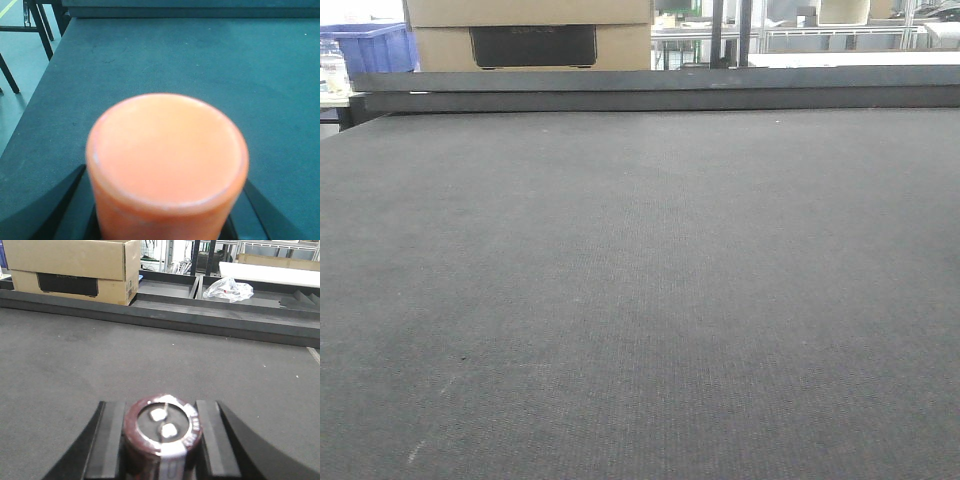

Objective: Place cylindrical capacitor in blue bin on shelf
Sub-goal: 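Hold both cylinders while the base drives toward the blue-bin shelf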

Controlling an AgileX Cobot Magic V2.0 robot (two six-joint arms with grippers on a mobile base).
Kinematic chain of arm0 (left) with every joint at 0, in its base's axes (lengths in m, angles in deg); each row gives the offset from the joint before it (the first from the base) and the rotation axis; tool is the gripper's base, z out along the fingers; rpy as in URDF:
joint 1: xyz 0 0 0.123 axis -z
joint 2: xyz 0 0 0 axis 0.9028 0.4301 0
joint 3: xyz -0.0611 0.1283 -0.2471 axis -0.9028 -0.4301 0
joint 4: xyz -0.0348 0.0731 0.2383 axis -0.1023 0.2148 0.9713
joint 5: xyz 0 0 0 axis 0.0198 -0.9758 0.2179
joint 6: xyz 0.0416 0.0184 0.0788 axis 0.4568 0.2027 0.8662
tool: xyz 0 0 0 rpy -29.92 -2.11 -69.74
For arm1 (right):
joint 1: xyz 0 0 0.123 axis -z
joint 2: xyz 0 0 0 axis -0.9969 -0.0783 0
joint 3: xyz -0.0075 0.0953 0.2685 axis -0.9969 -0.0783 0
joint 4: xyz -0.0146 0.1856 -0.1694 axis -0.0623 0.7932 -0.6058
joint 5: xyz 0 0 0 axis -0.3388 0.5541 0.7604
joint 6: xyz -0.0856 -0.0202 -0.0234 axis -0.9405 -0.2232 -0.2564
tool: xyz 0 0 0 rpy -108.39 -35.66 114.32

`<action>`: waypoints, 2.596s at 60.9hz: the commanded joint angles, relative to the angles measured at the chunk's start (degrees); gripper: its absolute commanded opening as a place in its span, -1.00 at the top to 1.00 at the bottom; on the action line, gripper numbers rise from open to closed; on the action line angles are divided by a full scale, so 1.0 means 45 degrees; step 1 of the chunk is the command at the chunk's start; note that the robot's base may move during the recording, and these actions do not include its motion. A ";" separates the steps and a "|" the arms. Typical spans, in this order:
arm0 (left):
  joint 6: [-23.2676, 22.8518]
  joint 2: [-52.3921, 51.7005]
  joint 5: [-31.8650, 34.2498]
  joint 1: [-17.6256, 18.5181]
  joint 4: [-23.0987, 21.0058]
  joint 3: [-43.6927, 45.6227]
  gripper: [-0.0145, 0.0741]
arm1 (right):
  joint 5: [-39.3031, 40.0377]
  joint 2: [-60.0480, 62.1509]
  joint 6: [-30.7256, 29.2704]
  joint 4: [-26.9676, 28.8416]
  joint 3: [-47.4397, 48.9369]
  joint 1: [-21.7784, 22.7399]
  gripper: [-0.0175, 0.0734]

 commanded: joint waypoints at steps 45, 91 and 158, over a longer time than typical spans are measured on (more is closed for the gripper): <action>0.0047 -0.0064 0.0194 0.0105 0.0022 0.0053 0.92 | 0.0279 0.0047 -0.0050 -0.0122 0.0076 -0.0030 0.97; 0.0047 -0.0064 0.0194 0.0105 0.0022 0.0053 0.92 | 0.0279 0.0047 -0.0050 -0.0122 0.0076 -0.0030 0.97; 0.0047 -0.0062 0.0194 0.0105 0.0049 0.0053 0.92 | 0.0279 0.0047 -0.0050 -0.0122 0.0076 -0.0030 0.97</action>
